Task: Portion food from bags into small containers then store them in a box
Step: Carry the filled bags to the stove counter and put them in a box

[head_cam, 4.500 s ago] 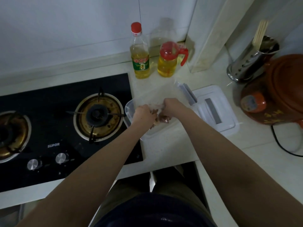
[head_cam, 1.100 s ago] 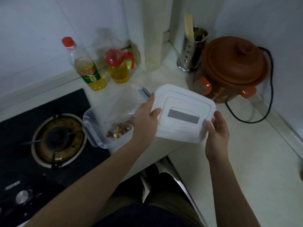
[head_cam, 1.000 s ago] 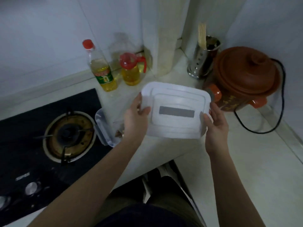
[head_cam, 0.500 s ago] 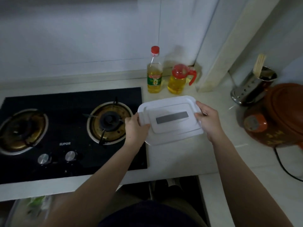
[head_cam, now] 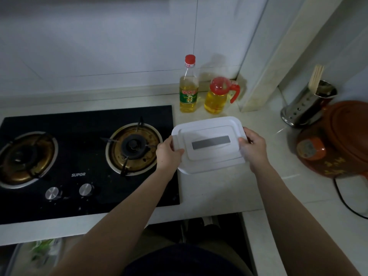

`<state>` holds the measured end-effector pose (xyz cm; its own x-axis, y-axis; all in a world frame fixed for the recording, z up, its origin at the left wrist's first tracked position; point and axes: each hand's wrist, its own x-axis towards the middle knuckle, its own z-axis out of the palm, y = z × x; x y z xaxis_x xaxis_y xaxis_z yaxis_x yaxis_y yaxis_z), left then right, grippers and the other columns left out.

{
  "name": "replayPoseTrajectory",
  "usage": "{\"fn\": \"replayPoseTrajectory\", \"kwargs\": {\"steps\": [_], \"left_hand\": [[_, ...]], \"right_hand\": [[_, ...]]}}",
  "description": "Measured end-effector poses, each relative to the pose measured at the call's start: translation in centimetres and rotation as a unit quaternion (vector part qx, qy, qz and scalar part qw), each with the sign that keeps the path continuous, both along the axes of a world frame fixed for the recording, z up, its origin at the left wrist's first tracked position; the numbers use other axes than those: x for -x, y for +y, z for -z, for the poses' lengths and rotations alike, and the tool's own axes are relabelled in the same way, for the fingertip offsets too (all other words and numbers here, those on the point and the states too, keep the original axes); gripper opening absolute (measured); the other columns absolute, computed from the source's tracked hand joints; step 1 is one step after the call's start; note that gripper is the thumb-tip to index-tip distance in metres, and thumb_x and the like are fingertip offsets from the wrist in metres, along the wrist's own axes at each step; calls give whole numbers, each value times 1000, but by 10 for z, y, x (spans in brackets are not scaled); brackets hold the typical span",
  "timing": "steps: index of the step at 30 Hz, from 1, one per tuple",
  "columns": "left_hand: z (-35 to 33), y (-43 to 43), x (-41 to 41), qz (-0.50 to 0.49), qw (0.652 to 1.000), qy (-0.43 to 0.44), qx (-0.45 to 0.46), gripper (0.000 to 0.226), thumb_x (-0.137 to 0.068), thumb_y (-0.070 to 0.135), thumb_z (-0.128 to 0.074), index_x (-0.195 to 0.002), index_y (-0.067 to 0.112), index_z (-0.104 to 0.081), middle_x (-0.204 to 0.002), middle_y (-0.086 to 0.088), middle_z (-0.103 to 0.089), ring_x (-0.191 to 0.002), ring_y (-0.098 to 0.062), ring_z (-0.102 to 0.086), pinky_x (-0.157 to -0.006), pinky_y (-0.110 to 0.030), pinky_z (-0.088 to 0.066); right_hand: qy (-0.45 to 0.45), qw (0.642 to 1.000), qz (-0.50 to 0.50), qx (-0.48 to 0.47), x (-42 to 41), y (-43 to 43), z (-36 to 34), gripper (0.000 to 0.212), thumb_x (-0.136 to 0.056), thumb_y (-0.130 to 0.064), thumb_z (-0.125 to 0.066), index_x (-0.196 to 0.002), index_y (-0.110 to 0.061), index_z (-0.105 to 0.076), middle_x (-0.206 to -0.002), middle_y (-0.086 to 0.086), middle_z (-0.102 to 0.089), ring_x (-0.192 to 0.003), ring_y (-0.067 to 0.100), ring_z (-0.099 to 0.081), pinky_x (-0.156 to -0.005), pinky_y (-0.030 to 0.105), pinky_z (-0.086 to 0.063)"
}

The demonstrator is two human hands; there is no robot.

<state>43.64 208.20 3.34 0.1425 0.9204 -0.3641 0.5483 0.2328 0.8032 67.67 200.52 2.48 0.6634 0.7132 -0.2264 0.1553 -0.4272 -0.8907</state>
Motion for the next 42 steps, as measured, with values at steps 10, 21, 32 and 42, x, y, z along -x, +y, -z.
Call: {"fn": "replayPoseTrajectory", "kwargs": {"steps": [10,21,32,42], "left_hand": [[2,43,-25,-20,999,33,-36,24,-86,5,-67,-109,12,-68,-81,11,-60,-84,-15,-59,-71,-29,-46],[2,87,-49,-30,999,23,-22,36,-89,4,-65,-124,12,-63,-109,-3,-66,-98,-18,-60,-90,-38,-52],[7,93,-40,-70,994,34,81,35,-89,24,-70,-112,-2,-61,-101,-14,-67,-92,-29,-64,-78,-42,-55],[1,67,-40,-32,994,65,-82,15,-90,19,-67,-88,4,-69,-83,-9,-70,-79,-25,-68,-66,-29,-54]], "right_hand": [[-82,996,23,33,2,19,9,34,-92,-6,-48,-124,-9,-59,-106,14,-63,-90,18,-53,-79,21,-39],[-181,981,-20,61,-14,53,11,18,-96,-18,-42,-110,-12,-52,-109,16,-49,-88,25,-48,-80,32,-46],[-115,936,216,253,-6,76,32,62,-87,-68,-38,-109,-13,-56,-106,10,-64,-101,28,-56,-91,43,-32],[-284,940,107,157,-2,63,28,42,-100,-40,-38,-115,-6,-57,-89,7,-65,-80,21,-62,-64,27,-43]]}}
